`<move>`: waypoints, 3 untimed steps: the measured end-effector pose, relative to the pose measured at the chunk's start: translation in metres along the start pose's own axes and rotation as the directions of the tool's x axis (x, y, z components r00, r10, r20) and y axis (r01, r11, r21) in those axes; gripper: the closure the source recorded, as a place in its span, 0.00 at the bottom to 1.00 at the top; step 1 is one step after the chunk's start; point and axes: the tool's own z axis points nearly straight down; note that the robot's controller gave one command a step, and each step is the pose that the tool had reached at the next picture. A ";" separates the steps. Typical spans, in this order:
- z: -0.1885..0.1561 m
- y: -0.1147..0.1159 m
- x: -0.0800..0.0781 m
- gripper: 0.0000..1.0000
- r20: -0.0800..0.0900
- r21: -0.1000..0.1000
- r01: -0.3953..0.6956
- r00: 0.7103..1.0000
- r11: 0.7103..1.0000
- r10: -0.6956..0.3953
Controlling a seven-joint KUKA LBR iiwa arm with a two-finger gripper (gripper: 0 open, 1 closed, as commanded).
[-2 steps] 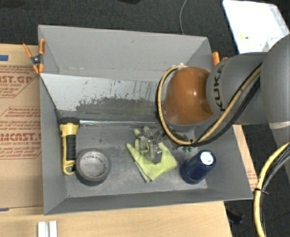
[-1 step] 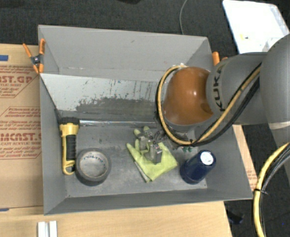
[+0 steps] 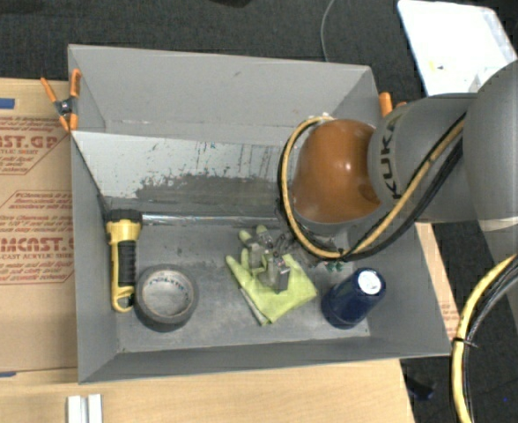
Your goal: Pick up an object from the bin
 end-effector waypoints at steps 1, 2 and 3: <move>0.000 0.000 0.000 1.00 0.000 0.000 0.000 1.000 1.000 0.000; 0.001 0.010 0.032 1.00 0.004 0.001 0.397 0.918 0.918 -0.397; 0.001 0.011 0.032 1.00 0.004 0.000 0.397 0.918 0.918 -0.397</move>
Offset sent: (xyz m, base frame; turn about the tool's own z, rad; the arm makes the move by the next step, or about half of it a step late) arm -0.0341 -0.0030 -0.0018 -0.4096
